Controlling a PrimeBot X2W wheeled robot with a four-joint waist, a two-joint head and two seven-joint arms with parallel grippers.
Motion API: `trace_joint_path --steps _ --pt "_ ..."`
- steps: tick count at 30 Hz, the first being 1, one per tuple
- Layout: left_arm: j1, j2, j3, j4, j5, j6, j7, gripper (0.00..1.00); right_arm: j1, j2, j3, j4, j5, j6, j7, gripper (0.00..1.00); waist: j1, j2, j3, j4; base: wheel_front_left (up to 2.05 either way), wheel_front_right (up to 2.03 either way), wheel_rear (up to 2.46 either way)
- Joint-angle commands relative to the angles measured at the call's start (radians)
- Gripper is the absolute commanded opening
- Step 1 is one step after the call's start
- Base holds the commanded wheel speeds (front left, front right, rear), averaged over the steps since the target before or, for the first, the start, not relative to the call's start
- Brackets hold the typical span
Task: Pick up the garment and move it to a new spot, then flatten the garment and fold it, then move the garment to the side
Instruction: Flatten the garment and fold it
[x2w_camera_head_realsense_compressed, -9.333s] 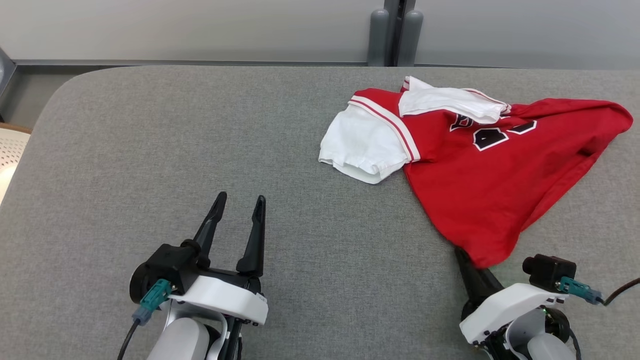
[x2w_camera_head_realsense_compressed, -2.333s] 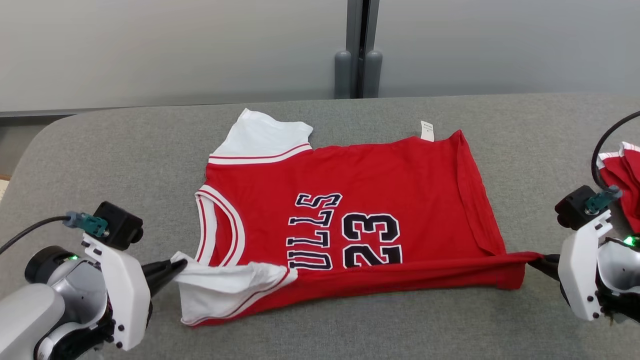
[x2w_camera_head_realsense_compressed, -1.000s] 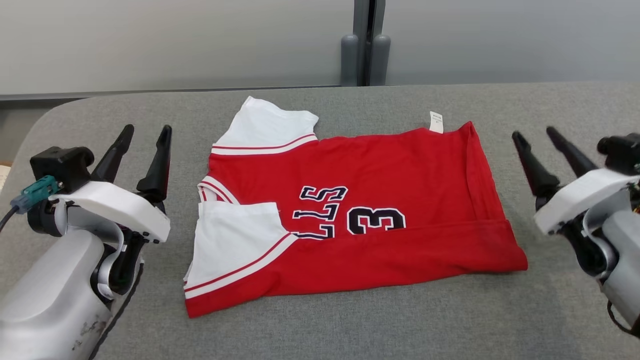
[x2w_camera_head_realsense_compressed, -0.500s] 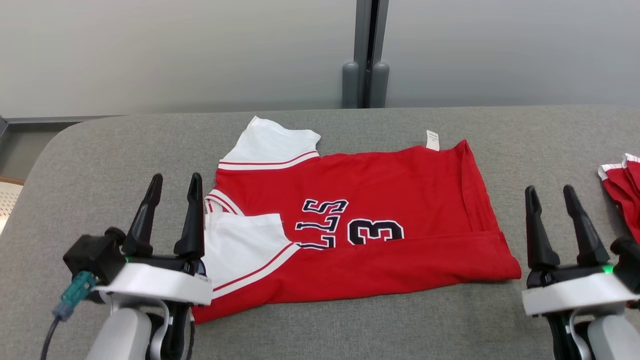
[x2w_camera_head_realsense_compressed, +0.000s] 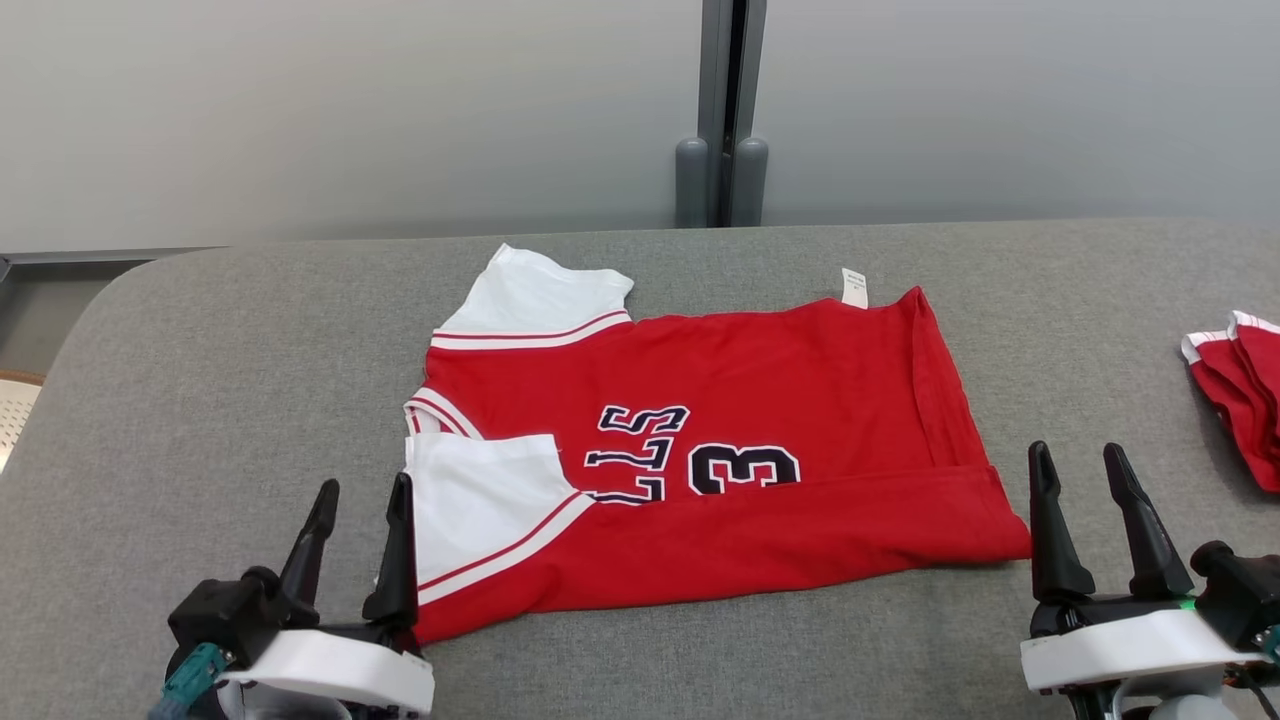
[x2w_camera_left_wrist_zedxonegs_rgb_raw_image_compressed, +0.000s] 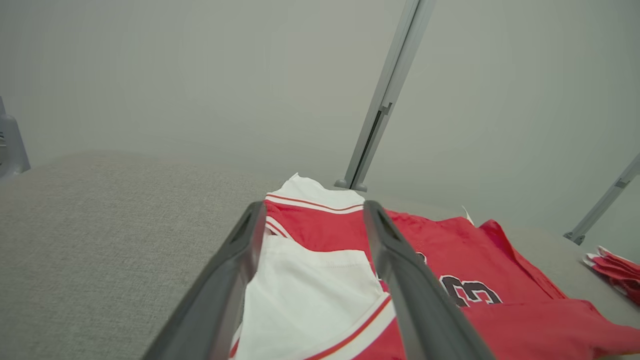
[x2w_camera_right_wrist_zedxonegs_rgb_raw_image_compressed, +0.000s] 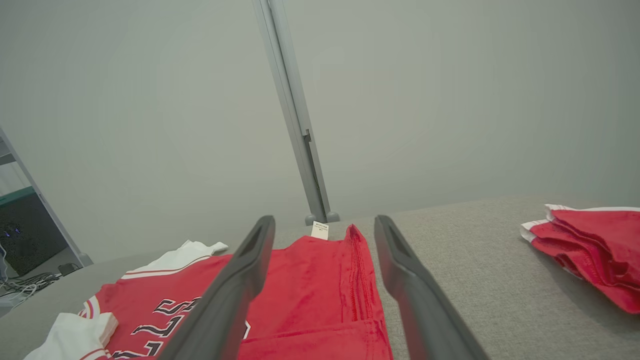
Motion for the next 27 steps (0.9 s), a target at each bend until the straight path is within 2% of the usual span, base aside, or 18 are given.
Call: trace_joint_path --steps 1,7,14,20,22,26,27 --pt "-0.028 0.004 0.011 -0.002 -0.005 -0.004 -0.002 1.0 0.0 -0.004 -0.003 -0.005 0.0 0.0 -0.001 1.0 0.0 0.0 0.0 0.002 0.0 0.0 0.0" --pt "-0.047 0.003 -0.015 0.117 0.055 0.003 -0.002 1.0 -0.014 -0.007 0.006 -0.007 0.006 0.0 -0.001 1.0 0.0 0.0 0.005 0.0 0.0 0.0 0.0" --pt "-0.119 0.011 -0.023 0.381 0.108 0.079 0.025 1.0 -0.017 -0.008 0.017 -0.001 0.006 0.0 -0.001 1.0 0.0 0.0 0.023 -0.005 0.0 0.0 0.0" --pt "-0.183 0.018 -0.024 0.514 0.115 0.116 0.037 1.0 -0.026 -0.006 0.018 0.001 0.008 0.0 -0.001 1.0 0.0 0.0 0.038 -0.013 0.0 0.0 0.0" --pt "-0.197 0.019 -0.034 0.551 0.121 0.117 0.052 1.0 -0.028 -0.007 0.014 0.002 0.006 0.0 -0.001 1.0 0.0 0.0 0.042 -0.016 0.0 0.0 0.0" --pt "-0.214 0.017 -0.052 0.606 0.113 0.091 0.078 1.0 -0.03 -0.003 0.006 0.007 0.001 0.0 -0.001 1.0 0.0 0.0 0.046 -0.02 0.0 0.0 0.0" --pt "-0.219 0.016 -0.055 0.617 0.111 0.083 0.082 0.6 -0.029 -0.001 0.0 0.009 0.0 0.0 -0.001 1.0 0.0 0.0 0.046 -0.02 0.0 0.0 0.0"
